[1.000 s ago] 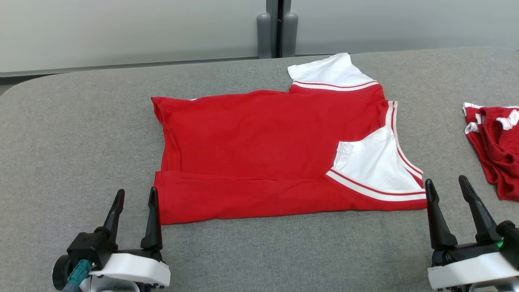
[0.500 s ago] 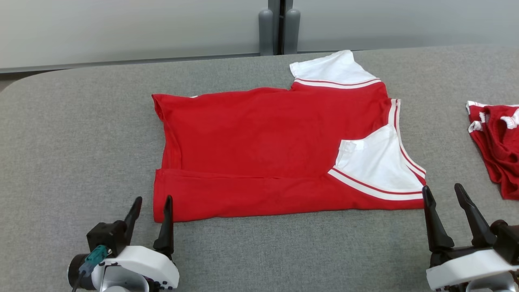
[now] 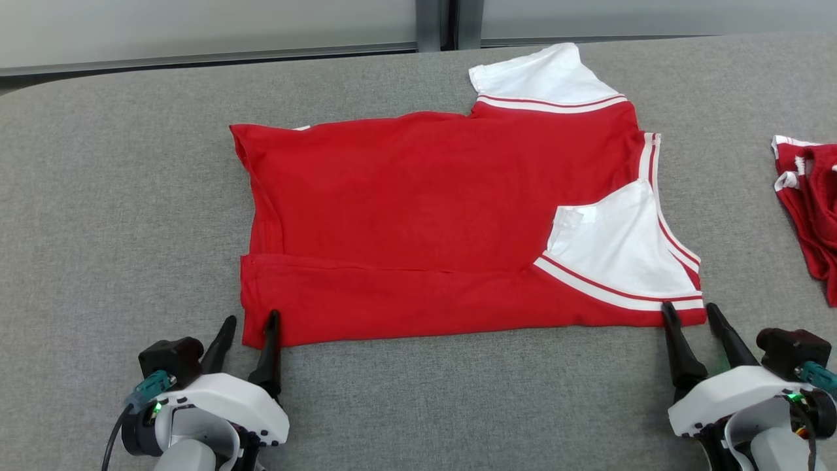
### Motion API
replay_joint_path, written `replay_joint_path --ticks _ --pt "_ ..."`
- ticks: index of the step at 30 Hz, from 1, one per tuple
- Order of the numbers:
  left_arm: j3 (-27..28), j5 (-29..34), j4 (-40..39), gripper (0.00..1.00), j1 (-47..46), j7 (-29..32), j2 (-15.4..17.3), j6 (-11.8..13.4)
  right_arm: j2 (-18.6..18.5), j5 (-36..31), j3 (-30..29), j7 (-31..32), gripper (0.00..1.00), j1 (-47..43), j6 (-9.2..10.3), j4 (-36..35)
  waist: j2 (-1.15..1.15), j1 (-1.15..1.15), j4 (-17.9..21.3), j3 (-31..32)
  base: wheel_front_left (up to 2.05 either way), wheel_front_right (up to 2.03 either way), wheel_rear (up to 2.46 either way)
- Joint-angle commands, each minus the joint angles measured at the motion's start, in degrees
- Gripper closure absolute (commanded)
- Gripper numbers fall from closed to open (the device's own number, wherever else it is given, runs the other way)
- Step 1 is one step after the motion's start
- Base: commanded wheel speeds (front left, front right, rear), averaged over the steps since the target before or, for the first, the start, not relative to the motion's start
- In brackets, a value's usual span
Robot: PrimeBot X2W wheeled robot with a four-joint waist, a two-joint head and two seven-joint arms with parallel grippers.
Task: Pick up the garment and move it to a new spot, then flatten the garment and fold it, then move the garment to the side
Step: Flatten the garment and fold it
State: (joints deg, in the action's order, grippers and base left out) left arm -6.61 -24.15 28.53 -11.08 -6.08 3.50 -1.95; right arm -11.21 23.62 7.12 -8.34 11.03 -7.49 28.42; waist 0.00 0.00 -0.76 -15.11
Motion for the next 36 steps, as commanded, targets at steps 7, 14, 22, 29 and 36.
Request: replay_joint_path --ticks 7,14,22,29,36 --pt "-0.39 0.13 1.43 1.0 -0.25 -2.06 0.57 -0.3 -1.41 5.57 4.76 -2.01 1.0 3.4 0.04 4.78 0.0 0.0 -0.4 -0.62 0.0 0.0 0.0" --pt "0.11 -1.51 -4.19 1.0 4.4 0.65 1.62 0.1 -2.93 8.44 5.25 -4.03 1.0 -1.96 0.05 0.63 0.0 0.0 -1.23 1.38 0.0 0.0 0.0" --pt "0.59 -3.08 -13.99 1.0 12.67 8.02 3.68 2.04 -1.8 9.35 2.37 -1.32 1.0 -12.17 0.05 -7.08 0.0 0.0 -1.17 3.51 0.0 0.0 0.0" --pt "0.01 -4.5 -21.35 1.0 19.89 14.3 4.13 4.1 0.76 8.12 -0.2 4.01 1.0 -20.32 0.05 -13.59 0.0 0.0 -0.51 5.02 0.0 0.0 0.0" --pt "0.13 -3.23 -25.28 0.0 19.19 11.89 3.67 5.54 1.16 4.39 -3.39 4.35 0.0 -19.72 0.0 -18.87 0.0 0.0 -0.79 4.82 0.0 0.0 0.0"
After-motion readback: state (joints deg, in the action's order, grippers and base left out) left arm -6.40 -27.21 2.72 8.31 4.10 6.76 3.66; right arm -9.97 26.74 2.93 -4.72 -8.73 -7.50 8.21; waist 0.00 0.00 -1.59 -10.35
